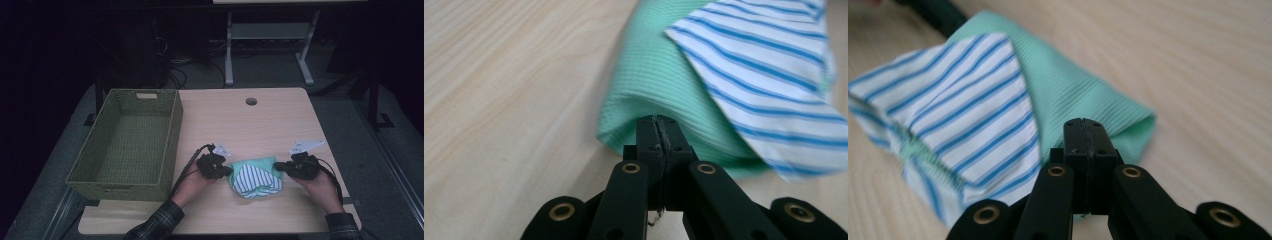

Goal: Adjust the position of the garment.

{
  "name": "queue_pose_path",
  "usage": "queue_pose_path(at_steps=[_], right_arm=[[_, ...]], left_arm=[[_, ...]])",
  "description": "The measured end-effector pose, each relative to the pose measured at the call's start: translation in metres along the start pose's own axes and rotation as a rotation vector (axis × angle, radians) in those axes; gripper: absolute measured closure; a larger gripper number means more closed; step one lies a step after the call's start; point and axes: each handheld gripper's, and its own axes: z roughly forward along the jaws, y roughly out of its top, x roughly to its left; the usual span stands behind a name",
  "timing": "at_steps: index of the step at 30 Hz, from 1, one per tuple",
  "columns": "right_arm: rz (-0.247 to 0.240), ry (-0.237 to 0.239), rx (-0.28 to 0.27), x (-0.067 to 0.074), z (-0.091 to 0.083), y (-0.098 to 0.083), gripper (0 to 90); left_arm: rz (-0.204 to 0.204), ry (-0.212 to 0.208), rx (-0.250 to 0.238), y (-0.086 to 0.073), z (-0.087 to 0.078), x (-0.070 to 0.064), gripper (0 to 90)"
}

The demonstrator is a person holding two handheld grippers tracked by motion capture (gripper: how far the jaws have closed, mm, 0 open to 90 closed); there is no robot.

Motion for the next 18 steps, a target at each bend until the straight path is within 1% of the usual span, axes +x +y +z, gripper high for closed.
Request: queue_pose_path(at_steps=[1, 2, 3, 4, 5, 6, 7, 8, 9, 10, 11, 12, 13, 16, 18], right_arm=[[0.000, -0.008, -0.005, -0.003, 0.000, 0.002, 89.3], [0.006, -0.009, -0.015, -0.007, 0.001, 0.005, 89.3], [0.014, -0.011, -0.016, -0.011, 0.003, 0.008, 89.3], [0.017, -0.018, -0.019, -0.015, 0.005, 0.011, 89.3], [0.026, -0.023, -0.029, -0.018, 0.006, 0.014, 89.4], [0.032, -0.016, -0.048, -0.021, 0.008, 0.016, 89.3], [0.046, -0.014, -0.034, -0.025, 0.012, 0.019, 89.3], [0.036, -0.028, -0.028, -0.027, 0.015, 0.022, 89.4], [0.035, -0.032, -0.037, -0.030, 0.018, 0.024, 89.4], [0.056, -0.018, -0.049, -0.032, 0.021, 0.025, 89.3], [0.053, -0.017, -0.045, -0.034, 0.025, 0.025, 89.3], [0.059, -0.017, -0.016, -0.035, 0.030, 0.026, 89.3], [0.055, -0.029, 0.003, -0.036, 0.034, 0.026, 89.3], [0.065, -0.022, 0.006, -0.039, 0.039, 0.025, 89.4], [0.064, -0.018, 0.016, -0.040, 0.040, 0.023, 89.4]], left_arm=[[0.013, -0.005, 0.008, -0.001, -0.002, -0.001, 88.1], [0.011, -0.007, 0.010, -0.003, -0.003, -0.004, 87.7], [0.026, -0.009, 0.021, -0.005, -0.005, -0.006, 87.1], [0.012, -0.011, 0.013, -0.006, -0.005, -0.009, 86.5], [0.024, -0.011, 0.024, -0.008, -0.008, -0.010, 85.4], [0.028, -0.008, 0.026, -0.009, -0.010, -0.010, 83.6], [0.018, -0.007, 0.018, -0.011, -0.012, -0.012, 80.9], [0.023, -0.007, 0.026, -0.012, -0.014, -0.012, 76.9], [0.026, 0.002, 0.025, -0.013, -0.016, -0.013, 72.3], [0.029, 0.011, 0.028, -0.014, -0.018, -0.014, 68.1], [0.017, 0.017, 0.014, -0.015, -0.019, -0.015, 63.7], [0.026, 0.016, 0.022, -0.015, -0.021, -0.015, 59.4], [0.012, 0.019, 0.009, -0.017, -0.021, -0.016, 56.0], [0.012, 0.028, 0.016, -0.020, -0.023, -0.016, 46.8], [0.003, 0.033, 0.015, -0.021, -0.023, -0.014, 42.3]])
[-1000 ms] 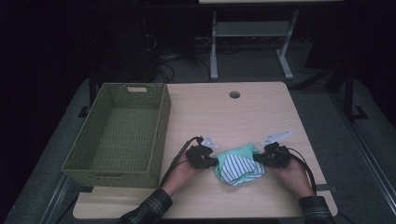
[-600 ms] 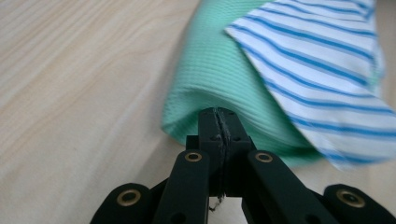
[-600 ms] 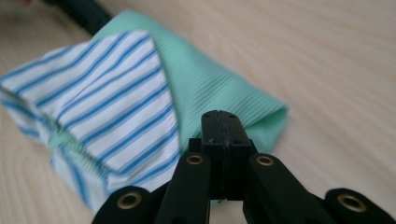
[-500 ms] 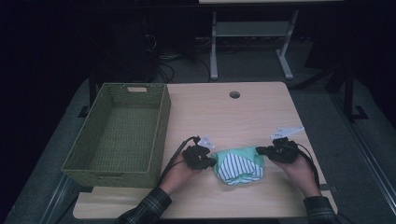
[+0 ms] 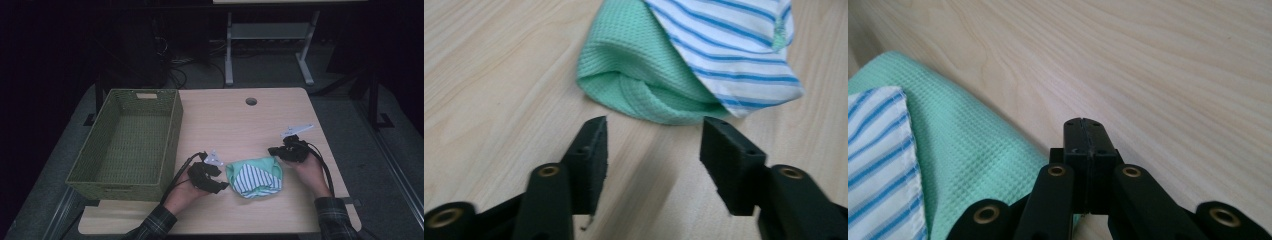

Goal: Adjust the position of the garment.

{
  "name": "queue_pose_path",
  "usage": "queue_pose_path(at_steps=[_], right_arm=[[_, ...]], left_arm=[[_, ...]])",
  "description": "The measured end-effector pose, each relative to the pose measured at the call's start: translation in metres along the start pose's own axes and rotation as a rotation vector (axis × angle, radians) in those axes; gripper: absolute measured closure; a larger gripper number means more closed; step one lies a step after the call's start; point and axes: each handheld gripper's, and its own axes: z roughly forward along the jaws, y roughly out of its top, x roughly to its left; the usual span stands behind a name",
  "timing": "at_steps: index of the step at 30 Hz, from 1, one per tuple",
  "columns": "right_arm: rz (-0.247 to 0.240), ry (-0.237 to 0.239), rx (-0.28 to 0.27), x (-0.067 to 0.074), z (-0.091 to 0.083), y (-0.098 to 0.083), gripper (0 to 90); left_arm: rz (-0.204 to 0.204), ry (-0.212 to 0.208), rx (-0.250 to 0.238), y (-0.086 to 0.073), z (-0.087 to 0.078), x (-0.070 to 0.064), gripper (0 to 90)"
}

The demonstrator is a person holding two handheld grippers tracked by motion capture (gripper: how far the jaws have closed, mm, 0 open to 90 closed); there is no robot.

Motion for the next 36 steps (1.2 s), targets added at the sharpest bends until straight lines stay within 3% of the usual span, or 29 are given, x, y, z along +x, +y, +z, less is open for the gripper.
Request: queue_pose_path(at_steps=[13, 19, 31, 36], right_arm=[[-0.008, 0.044, 0.018, 0.003, -0.014, -0.017, 89.3], [-0.013, 0.055, 0.033, 0.007, -0.021, -0.029, 89.3], [-0.038, 0.073, 0.041, 0.024, -0.036, -0.052, 89.4], [-0.024, 0.098, 0.032, 0.029, -0.043, -0.063, 89.4]], left_arm=[[-0.032, -0.010, 0.003, -0.003, 0.002, 0.006, 31.6], [-0.015, -0.009, 0.015, -0.003, 0.002, 0.009, 27.2], [-0.022, -0.006, 0.009, -0.003, 0.002, 0.009, 25.8], [-0.014, -0.005, 0.021, -0.003, 0.000, 0.011, 25.8]])
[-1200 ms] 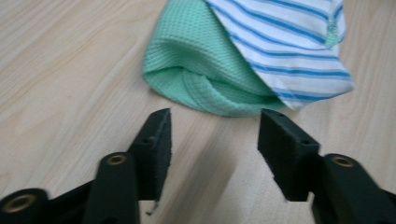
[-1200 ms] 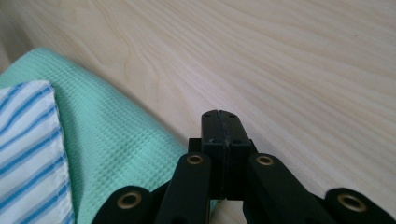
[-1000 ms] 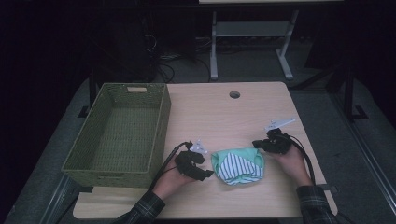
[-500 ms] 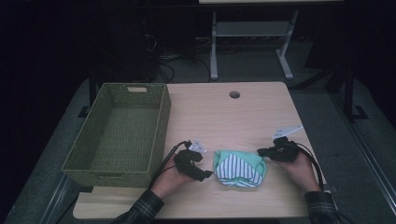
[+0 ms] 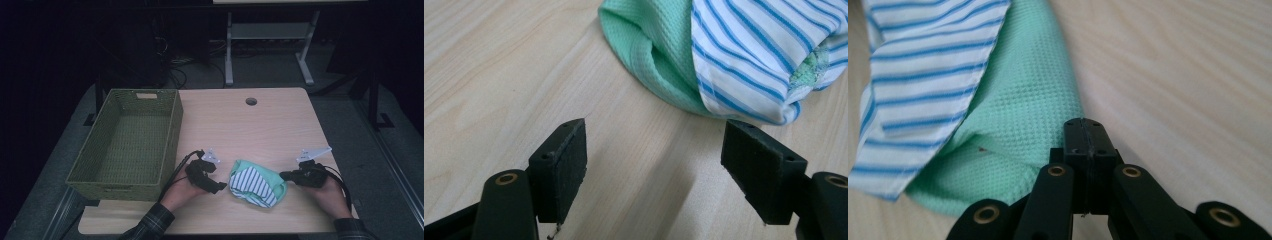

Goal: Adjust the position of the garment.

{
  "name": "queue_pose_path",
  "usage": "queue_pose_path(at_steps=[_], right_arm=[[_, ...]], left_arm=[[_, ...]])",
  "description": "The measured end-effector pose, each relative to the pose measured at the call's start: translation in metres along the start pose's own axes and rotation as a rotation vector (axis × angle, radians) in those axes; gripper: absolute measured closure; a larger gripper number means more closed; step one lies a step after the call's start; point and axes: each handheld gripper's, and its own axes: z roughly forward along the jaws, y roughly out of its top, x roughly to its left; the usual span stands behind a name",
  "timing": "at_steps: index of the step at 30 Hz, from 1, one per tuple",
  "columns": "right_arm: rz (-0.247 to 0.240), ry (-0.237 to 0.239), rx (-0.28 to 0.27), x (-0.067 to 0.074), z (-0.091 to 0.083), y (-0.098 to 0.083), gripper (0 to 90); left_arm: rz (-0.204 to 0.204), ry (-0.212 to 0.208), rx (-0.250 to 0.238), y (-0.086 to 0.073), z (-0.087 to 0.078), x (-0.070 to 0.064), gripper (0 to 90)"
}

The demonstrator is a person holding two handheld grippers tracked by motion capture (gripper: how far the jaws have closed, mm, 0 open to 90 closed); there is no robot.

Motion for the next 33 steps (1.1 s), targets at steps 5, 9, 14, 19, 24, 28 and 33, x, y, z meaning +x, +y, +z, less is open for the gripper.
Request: queue_pose_path(at_steps=[5, 9, 14, 19, 24, 28, 33], right_arm=[[-0.005, 0.025, -0.004, 0.008, -0.004, -0.010, 89.4], [-0.031, 0.045, -0.005, 0.017, -0.005, -0.014, 89.4], [-0.054, 0.088, 0.000, 0.030, -0.001, -0.016, 89.4], [-0.075, 0.115, 0.011, 0.041, 0.004, -0.012, 89.3], [-0.105, 0.144, 0.016, 0.048, 0.011, -0.007, 89.4], [-0.129, 0.165, 0.018, 0.054, 0.014, -0.005, 89.4], [-0.161, 0.190, 0.027, 0.063, 0.020, -0.001, 89.4]], left_arm=[[0.004, -0.002, -0.003, 0.001, -0.001, 0.000, 25.8], [0.003, -0.001, -0.005, 0.001, -0.003, -0.001, 25.8], [-0.006, 0.004, -0.020, 0.002, -0.006, 0.001, 25.7], [-0.004, -0.003, -0.029, 0.003, -0.010, 0.001, 25.2], [0.010, -0.014, -0.033, 0.005, -0.012, -0.001, 24.5], [0.016, -0.009, -0.044, 0.007, -0.016, -0.002, 24.4], [0.023, -0.007, -0.043, 0.008, -0.017, -0.002, 24.3]])
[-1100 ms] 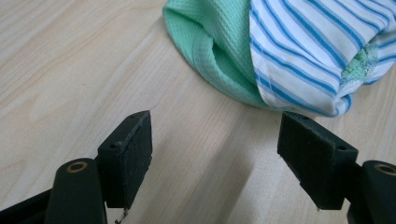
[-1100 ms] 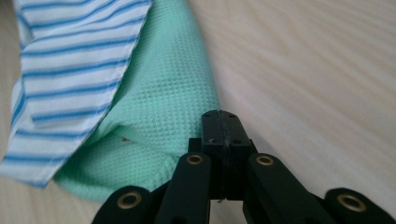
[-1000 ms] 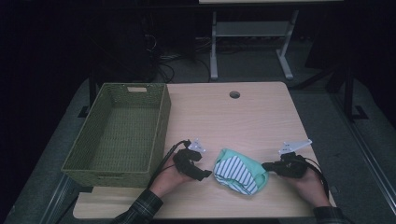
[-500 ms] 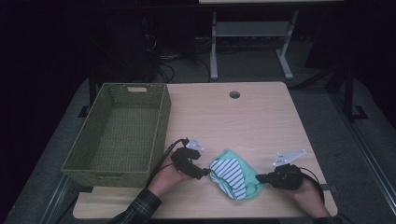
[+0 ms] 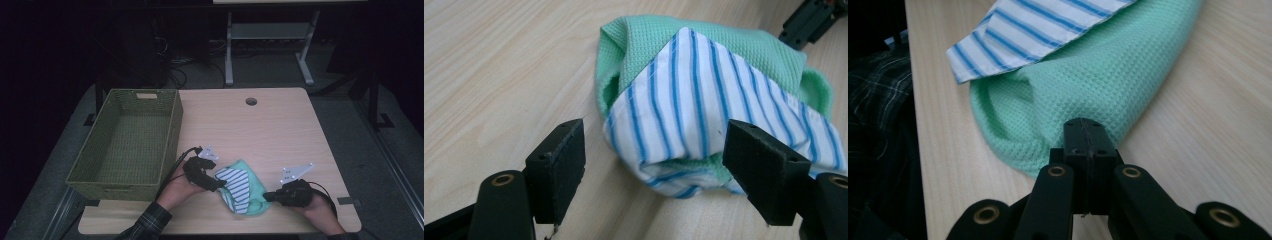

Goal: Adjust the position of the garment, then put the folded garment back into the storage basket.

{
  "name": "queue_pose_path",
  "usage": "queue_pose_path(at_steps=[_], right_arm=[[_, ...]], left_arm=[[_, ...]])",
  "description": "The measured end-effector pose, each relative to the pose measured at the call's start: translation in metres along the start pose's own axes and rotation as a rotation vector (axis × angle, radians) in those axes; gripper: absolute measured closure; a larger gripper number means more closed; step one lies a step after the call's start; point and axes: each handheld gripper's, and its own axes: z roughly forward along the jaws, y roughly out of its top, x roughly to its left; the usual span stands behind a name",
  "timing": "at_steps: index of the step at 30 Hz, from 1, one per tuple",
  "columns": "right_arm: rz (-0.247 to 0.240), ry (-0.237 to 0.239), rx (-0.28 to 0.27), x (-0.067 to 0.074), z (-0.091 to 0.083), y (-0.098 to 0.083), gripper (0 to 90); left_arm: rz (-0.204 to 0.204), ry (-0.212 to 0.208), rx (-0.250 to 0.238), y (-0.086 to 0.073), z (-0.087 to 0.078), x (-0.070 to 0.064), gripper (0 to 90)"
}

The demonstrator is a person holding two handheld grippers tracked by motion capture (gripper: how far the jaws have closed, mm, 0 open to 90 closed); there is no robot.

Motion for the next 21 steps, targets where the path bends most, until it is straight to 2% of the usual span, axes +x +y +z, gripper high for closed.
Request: queue_pose_path(at_steps=[5, 12, 13, 14, 16, 19, 20, 21], right_arm=[[-0.003, -0.008, -0.011, 0.000, -0.002, 0.003, 89.3], [0.027, -0.096, -0.064, -0.010, -0.016, 0.002, 89.2], [0.027, -0.096, -0.064, -0.010, -0.016, 0.002, 89.2], [0.037, -0.137, -0.082, -0.015, -0.020, 0.001, 88.4], [0.060, -0.172, -0.091, -0.021, -0.023, -0.001, 86.2], [0.089, -0.235, -0.098, -0.029, -0.026, -0.004, 79.1], [0.089, -0.235, -0.098, -0.029, -0.026, -0.004, 79.1], [0.116, -0.300, -0.095, -0.036, -0.027, -0.007, 71.0]], left_arm=[[-0.002, -0.003, 0.000, 0.000, 0.000, -0.001, 24.3], [0.003, -0.003, -0.001, 0.001, -0.001, -0.005, 24.3], [0.003, -0.003, -0.001, 0.001, -0.001, -0.005, 24.3], [0.001, -0.007, -0.009, 0.002, -0.002, -0.006, 24.3], [0.014, -0.006, -0.002, 0.003, -0.003, -0.007, 24.3], [0.009, -0.002, 0.002, 0.004, -0.004, -0.011, 24.3], [0.009, -0.002, 0.002, 0.004, -0.004, -0.011, 24.3], [0.013, -0.004, 0.009, 0.005, -0.004, -0.014, 24.3]])
